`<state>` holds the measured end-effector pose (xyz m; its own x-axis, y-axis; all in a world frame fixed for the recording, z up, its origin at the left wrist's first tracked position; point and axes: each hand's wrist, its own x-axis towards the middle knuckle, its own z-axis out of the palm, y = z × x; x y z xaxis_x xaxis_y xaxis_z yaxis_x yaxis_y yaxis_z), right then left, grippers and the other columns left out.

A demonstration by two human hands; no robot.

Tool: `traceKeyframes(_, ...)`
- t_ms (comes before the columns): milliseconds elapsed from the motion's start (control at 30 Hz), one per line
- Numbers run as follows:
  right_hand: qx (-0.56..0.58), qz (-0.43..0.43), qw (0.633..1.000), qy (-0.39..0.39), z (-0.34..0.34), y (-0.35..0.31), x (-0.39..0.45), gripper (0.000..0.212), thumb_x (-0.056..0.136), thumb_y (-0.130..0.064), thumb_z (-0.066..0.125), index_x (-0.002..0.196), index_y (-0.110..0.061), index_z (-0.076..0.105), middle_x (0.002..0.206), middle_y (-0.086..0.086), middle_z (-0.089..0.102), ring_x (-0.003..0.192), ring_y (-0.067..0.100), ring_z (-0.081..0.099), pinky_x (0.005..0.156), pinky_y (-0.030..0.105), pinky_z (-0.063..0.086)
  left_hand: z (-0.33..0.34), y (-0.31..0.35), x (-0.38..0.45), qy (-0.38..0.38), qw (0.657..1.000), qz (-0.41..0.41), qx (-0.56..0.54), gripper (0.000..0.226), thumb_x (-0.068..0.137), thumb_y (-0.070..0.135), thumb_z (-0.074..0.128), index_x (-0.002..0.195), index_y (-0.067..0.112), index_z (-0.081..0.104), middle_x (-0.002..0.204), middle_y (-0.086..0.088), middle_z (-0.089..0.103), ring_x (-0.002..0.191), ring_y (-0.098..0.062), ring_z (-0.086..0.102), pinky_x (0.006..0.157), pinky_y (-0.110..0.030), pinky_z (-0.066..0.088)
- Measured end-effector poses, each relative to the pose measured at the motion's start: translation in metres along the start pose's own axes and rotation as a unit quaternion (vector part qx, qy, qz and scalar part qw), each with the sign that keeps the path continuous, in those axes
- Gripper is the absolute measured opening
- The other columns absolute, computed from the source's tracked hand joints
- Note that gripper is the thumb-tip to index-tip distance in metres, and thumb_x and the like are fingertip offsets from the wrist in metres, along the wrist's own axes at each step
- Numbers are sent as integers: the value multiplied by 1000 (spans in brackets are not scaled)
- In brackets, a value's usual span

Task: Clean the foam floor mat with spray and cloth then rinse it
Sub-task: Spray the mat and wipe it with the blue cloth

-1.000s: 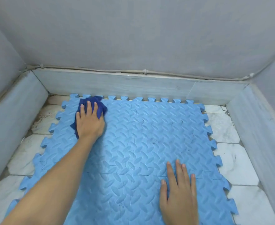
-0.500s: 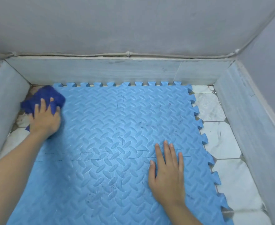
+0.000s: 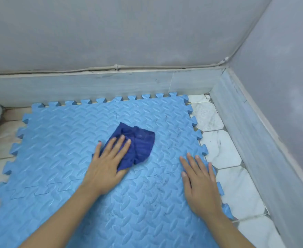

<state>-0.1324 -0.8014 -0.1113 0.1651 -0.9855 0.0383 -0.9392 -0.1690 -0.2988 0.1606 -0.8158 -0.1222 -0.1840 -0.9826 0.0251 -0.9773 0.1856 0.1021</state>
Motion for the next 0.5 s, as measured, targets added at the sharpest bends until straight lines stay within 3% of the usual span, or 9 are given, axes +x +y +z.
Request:
traceKeyframes(100, -5, 12, 1000, 22, 7, 3, 0, 47, 97, -30, 35, 141, -23, 51, 152, 0, 43, 144, 20, 33, 120, 45, 17, 1, -26, 37, 4, 986, -163, -37, 68, 92, 57, 21, 152, 28, 11, 160, 5, 7, 147, -27, 6, 116, -44, -3)
traceKeyframes(200, -20, 1, 1000, 15, 7, 4, 1, 46, 98, -28, 36, 142, -21, 50, 152, 2, 43, 145, 21, 32, 119, 48, 20, 4, 3, 104, 5, 977, -200, -70, 63, 97, 46, 24, 153, 22, 10, 161, -2, 7, 147, -30, 0, 119, -45, 1)
traceKeyframes(267, -23, 0, 1000, 8, 4, 4, 2, 47, 98, -29, 35, 142, -22, 49, 153, 1, 41, 145, 20, 31, 119, 48, 20, 6, 36, 148, 6, 984, -162, -68, 63, 98, 43, 25, 153, 19, 8, 161, -4, 4, 147, -30, -5, 119, -44, -4)
traceKeyframes(433, -23, -2, 1000, 5, 4, 4, 5, 46, 96, -30, 36, 140, -25, 50, 152, -2, 43, 144, 19, 34, 116, 46, 22, 7, 138, 190, -56, 993, 104, -17, 68, 95, 39, 30, 153, 15, 2, 161, -2, -4, 147, -22, -9, 119, -41, -4)
traceKeyframes(500, -22, -4, 1000, 6, 4, 5, 5, 46, 96, -30, 37, 141, -26, 50, 153, -4, 41, 144, 17, 32, 117, 46, 22, 6, 125, 197, -51, 993, 104, 13, 67, 97, 38, 28, 153, 16, 0, 161, 1, -4, 147, -19, -8, 119, -42, -6)
